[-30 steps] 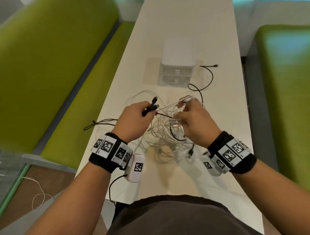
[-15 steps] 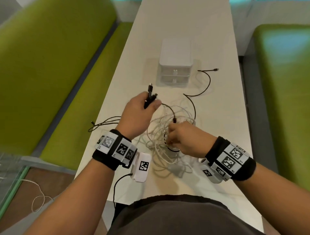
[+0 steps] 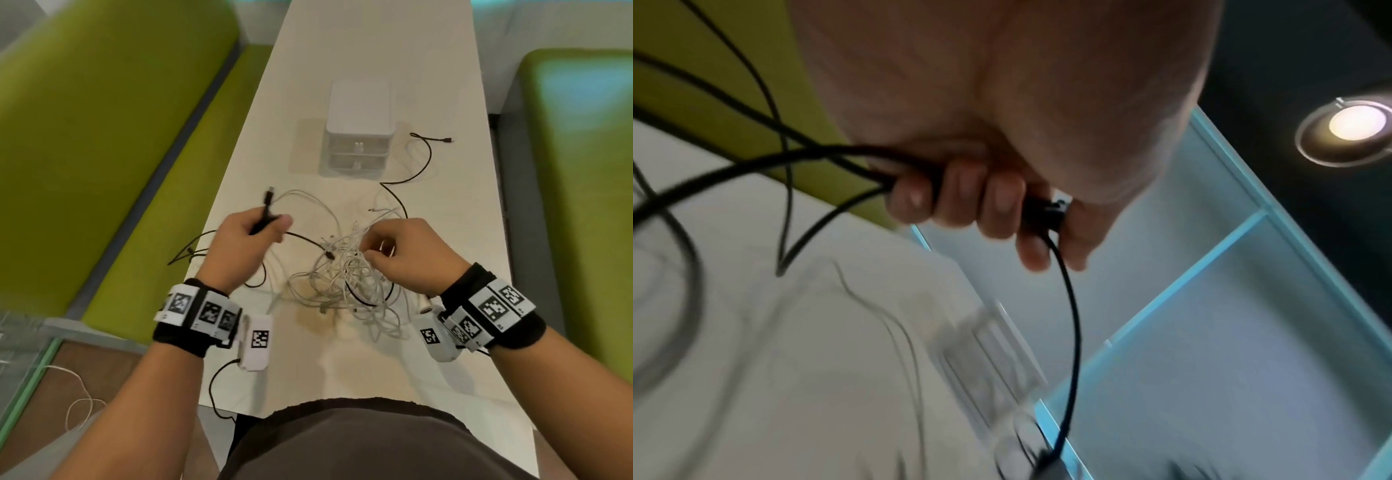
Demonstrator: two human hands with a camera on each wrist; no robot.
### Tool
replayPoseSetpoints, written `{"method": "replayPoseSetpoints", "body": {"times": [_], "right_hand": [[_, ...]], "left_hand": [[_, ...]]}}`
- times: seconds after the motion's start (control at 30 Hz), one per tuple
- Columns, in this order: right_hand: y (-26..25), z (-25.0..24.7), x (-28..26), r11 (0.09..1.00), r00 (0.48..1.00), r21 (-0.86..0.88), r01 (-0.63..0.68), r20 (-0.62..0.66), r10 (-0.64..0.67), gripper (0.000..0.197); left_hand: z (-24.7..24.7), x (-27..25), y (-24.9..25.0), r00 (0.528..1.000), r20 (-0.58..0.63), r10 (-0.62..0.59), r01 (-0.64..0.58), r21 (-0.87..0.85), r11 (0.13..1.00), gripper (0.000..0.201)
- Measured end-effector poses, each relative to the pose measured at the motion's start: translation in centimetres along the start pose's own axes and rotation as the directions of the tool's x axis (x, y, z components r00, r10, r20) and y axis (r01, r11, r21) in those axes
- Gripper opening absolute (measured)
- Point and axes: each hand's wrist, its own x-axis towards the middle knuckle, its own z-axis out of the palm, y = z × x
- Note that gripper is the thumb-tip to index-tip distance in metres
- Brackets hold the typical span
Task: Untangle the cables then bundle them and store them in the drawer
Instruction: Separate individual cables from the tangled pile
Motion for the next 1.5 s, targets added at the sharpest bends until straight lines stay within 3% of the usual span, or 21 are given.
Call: {"method": "replayPoseSetpoints", "body": {"times": [0.07, 0.17, 0.27, 0.33, 0.37, 0.43, 0.53, 0.6, 0.63, 0.73, 0.77, 0.83, 0.87, 0.93, 1.0, 1.1, 1.17, 1.27, 1.33, 1.43, 1.5], "right_hand": [[0.3, -0.6, -0.4, 0.999, 0.996, -0.009, -0.049, 0.068, 0.05, 0.018], [0.9, -1.9, -1.0, 0.998, 0.998, -0.027, -0.056, -0.007, 0.056, 0.021], [1.2, -3.0, -0.9, 0.999, 0.951, 0.044, -0.018, -0.307, 0.03, 0.016], [1.5, -3.5, -0.1, 0.996, 0.869, 0.081, 0.022, -0.494, 0.021, 0.012], [1.7, -3.6, 0.4, 0.998, 0.85, 0.055, 0.032, -0.526, 0.002, 0.012], [2.2, -3.4, 1.5, 0.998, 0.893, -0.023, 0.056, -0.447, -0.06, 0.02], [3.1, -2.4, 2.0, 0.979, 0.983, -0.194, 0.068, -0.154, -0.099, 0.027], [3.4, -1.7, 1.7, 0.964, 0.997, -0.256, 0.065, -0.021, -0.073, 0.038], [3.4, -1.5, 1.4, 0.973, 0.997, -0.223, 0.054, -0.036, -0.064, 0.041], [3.3, -1.8, 1.0, 0.999, 0.952, 0.035, -0.04, -0.301, 0.049, 0.046], [3.5, -2.0, 1.0, 0.99, 0.94, 0.099, -0.098, -0.318, 0.124, 0.045], [3.9, -2.2, 0.6, 0.98, 0.964, 0.034, -0.195, -0.18, 0.198, 0.041], [4.1, -2.0, 0.4, 0.98, 0.978, -0.066, -0.188, -0.101, 0.181, 0.036], [4.6, -1.5, -0.1, 0.97, 0.986, -0.18, -0.161, -0.071, 0.15, 0.014], [4.9, -1.8, -0.3, 0.978, 0.985, -0.144, -0.15, -0.105, 0.136, 0.029], [3.8, -3.3, -0.4, 0.978, 0.971, -0.004, -0.208, -0.119, 0.206, 0.034], [3.2, -4.1, -0.3, 0.95, 0.951, 0.197, -0.243, -0.145, 0.274, 0.041], [1.9, -4.6, -0.4, 0.861, 0.944, 0.476, -0.179, -0.165, 0.287, 0.041], [1.0, -4.8, -0.3, 0.91, 0.963, 0.398, -0.116, -0.18, 0.201, 0.025], [-0.1, -4.9, 0.0, 0.992, 0.992, 0.071, -0.106, -0.063, 0.111, 0.073], [-0.6, -4.8, 0.3, 0.995, 0.993, -0.028, -0.099, 0.058, 0.1, 0.07]], "left_hand": [[-2.4, 0.3, -1.0, 0.98, -0.195, -0.021, 0.03, 0.043, 0.999, 0.023], [-7.5, 1.1, -3.5, 0.929, -0.369, 0.019, 0.133, 0.382, 0.915, 0.029], [-11.6, 2.1, -5.7, 0.94, -0.298, 0.165, 0.13, 0.763, 0.634, 0.038], [-12.8, 3.0, -6.8, 0.965, -0.237, 0.112, 0.136, 0.818, 0.559, 0.038], [-12.8, 3.3, -7.1, 0.974, -0.224, 0.027, 0.167, 0.795, 0.583, 0.037], [-11.9, 3.5, -7.3, 0.976, -0.183, -0.12, 0.217, 0.738, 0.64, 0.034], [-9.3, 3.1, -7.0, 0.987, -0.126, -0.105, 0.161, 0.631, 0.759, 0.029], [-7.3, 2.6, -5.9, 0.989, -0.124, -0.082, 0.133, 0.492, 0.86, 0.031], [-6.3, 2.3, -5.4, 0.99, -0.116, -0.077, 0.12, 0.429, 0.895, 0.033], [-3.6, 1.4, -4.2, 0.998, -0.042, -0.055, 0.065, 0.304, 0.95, 0.036], [-2.9, 1.2, -3.9, 0.998, -0.008, -0.062, 0.062, 0.254, 0.965, 0.035], [-1.8, 0.9, -3.3, 0.993, 0.066, -0.093, 0.09, 0.047, 0.995, 0.032], [-1.3, 0.9, -3.0, 0.989, 0.103, -0.101, 0.109, -0.072, 0.991, 0.029], [-0.3, 0.6, -2.3, 0.985, 0.149, -0.081, 0.109, -0.19, 0.976, 0.028], [0.7, 0.3, -1.8, 0.986, 0.161, -0.047, 0.076, -0.175, 0.982, 0.03], [1.6, 0.0, -1.4, 0.987, 0.162, -0.012, 0.039, -0.164, 0.986, 0.03], [2.0, -0.2, -1.1, 0.988, 0.155, -0.01, 0.041, -0.193, 0.98, 0.03], [2.8, -0.4, -0.2, 0.988, 0.149, -0.045, 0.086, -0.281, 0.956, 0.03], [3.3, -0.5, 0.2, 0.982, 0.174, -0.071, 0.133, -0.38, 0.915, 0.039], [3.9, -0.6, 0.3, 0.98, 0.194, -0.047, 0.129, -0.432, 0.892, 0.041], [4.0, -0.7, 0.5, 0.97, 0.244, 0.0, 0.111, -0.442, 0.89, 0.036]]}}
